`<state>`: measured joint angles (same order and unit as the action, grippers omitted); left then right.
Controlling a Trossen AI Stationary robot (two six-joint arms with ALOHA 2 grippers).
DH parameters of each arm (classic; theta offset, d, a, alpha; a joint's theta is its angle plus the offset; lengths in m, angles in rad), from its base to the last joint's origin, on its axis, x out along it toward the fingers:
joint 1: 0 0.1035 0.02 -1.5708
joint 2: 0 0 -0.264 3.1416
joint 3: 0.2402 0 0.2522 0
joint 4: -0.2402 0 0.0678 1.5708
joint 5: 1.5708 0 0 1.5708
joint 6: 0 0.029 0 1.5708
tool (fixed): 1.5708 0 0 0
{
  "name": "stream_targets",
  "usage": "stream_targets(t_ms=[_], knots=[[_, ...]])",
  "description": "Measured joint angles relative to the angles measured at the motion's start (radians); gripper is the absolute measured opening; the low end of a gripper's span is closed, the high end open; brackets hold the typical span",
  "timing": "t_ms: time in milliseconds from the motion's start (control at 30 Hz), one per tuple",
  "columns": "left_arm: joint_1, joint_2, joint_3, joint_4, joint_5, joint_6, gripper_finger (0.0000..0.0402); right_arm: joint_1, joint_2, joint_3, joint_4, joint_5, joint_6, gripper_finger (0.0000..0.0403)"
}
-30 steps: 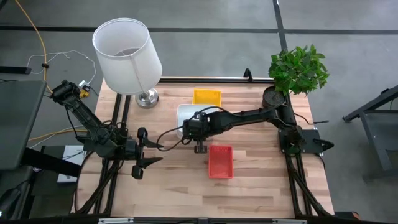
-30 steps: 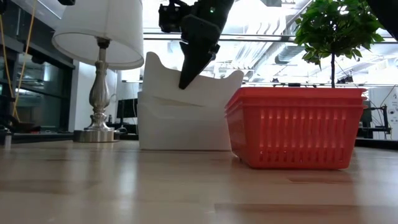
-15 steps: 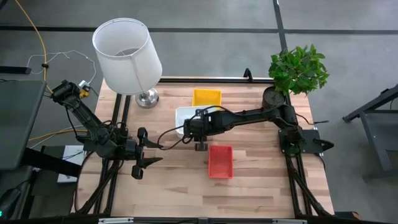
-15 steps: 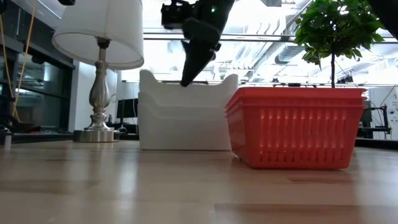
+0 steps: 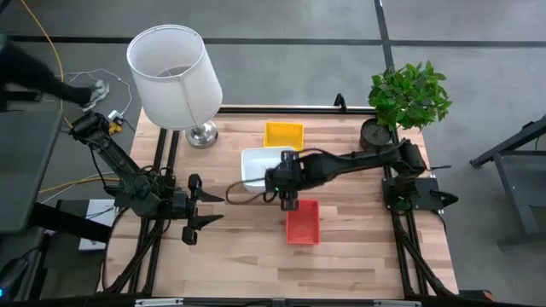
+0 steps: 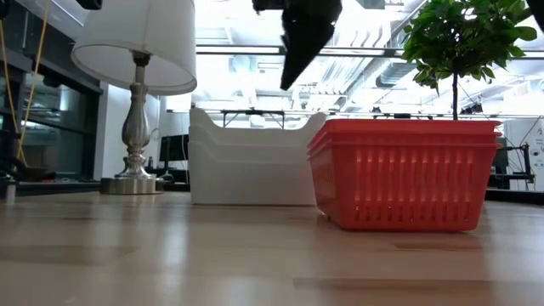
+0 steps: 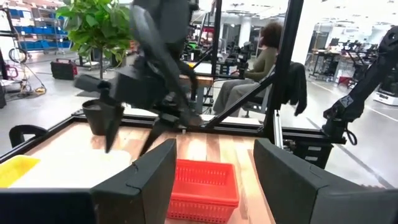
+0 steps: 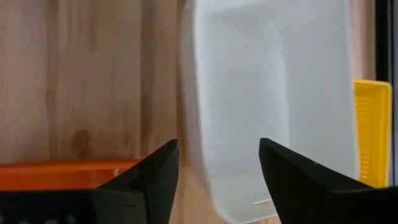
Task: Stack baskets by color
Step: Return to Home Position
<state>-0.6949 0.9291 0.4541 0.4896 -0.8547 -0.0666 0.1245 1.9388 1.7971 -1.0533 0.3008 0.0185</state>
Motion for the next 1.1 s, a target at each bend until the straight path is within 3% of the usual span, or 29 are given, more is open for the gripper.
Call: stream_targets(t_ms=[233, 400, 567, 700, 833, 1000, 1100], knots=[[0.000, 0.000, 0.000, -0.033, 0.006, -0.008, 0.0204, 0.049, -0.176, -0.301, 0.157, 0.012, 0.100, 0.0177], [0.016, 0.000, 0.000, -0.031, 0.006, -0.008, 0.0204, 0.104, -0.370, -0.561, 0.395, 0.012, 0.168, 0.0137], [0.094, 0.000, 0.000, -0.051, 0.021, -0.017, 0.0204, 0.157, -0.546, -0.784, 0.712, 0.034, 0.200, 0.0071], [0.228, 0.000, 0.000, -0.055, 0.179, 0.029, 0.0195, 0.176, -0.627, -0.925, 0.936, 0.036, 0.180, 0.0009], [0.418, 0.000, 0.000, -0.057, 0.366, 0.063, 0.0143, 0.176, -0.651, -1.010, 1.047, 0.037, 0.183, 0.0014], [0.651, 0.000, 0.000, -0.087, 0.603, 0.086, 0.0023, 0.161, -0.651, -1.042, 1.071, 0.030, 0.200, 0.0004], [0.750, 0.000, 0.000, -0.092, 0.712, 0.097, 0.0012, 0.156, -0.651, -1.042, 1.083, 0.029, 0.195, 0.0003]])
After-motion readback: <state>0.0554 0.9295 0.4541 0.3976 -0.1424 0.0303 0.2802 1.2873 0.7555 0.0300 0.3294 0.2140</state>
